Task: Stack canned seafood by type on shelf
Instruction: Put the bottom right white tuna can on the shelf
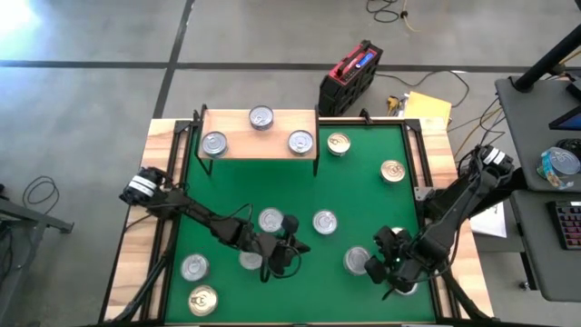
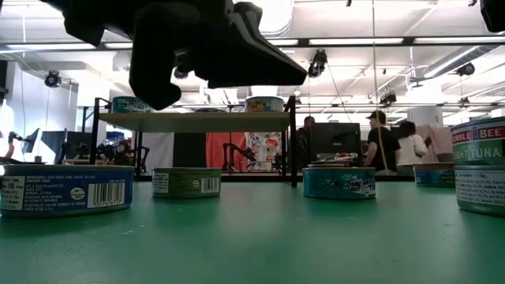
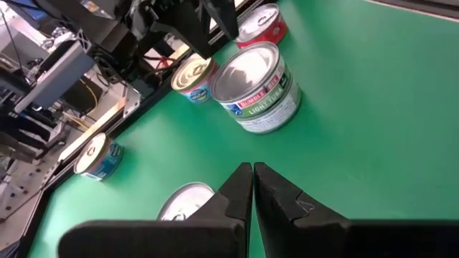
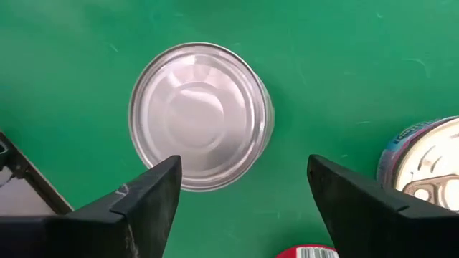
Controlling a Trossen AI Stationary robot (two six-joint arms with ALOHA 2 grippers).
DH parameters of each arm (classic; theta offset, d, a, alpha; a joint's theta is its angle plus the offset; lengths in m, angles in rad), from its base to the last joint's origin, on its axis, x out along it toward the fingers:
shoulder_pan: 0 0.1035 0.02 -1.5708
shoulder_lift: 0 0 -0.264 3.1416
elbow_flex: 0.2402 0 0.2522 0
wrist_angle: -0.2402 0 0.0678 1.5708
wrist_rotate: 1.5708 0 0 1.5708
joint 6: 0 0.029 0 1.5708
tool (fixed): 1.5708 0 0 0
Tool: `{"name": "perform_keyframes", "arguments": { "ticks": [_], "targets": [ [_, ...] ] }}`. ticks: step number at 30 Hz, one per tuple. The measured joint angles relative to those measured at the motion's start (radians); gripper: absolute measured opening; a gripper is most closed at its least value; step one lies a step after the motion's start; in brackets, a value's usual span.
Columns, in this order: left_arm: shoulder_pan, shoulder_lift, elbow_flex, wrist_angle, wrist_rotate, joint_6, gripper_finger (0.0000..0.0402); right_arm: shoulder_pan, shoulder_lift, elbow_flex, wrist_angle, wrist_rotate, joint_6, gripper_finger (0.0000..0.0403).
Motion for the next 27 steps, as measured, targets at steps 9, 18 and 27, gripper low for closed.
{"name": "perform_keyframes", "arguments": {
  "ticks": [9, 18, 27],
  "targets": [
    [0.0, 0.0, -0.001, -0.002, 0.008, -0.003, 0.0, 0.0, 0.004, 0.0, 0.001, -0.008, 0.007, 0.0251],
    [-0.046, -0.109, 0.048, -0.559, -0.341, -0.25, 0.0, 0.005, 0.004, 0.0, 0.0, -0.029, -0.008, 0.0224],
    [0.011, -0.2, 0.015, -0.994, -0.169, -0.584, 0.0, 0.004, 0.003, 0.001, 0.0, -0.021, -0.067, 0.0234]
  ]
}}
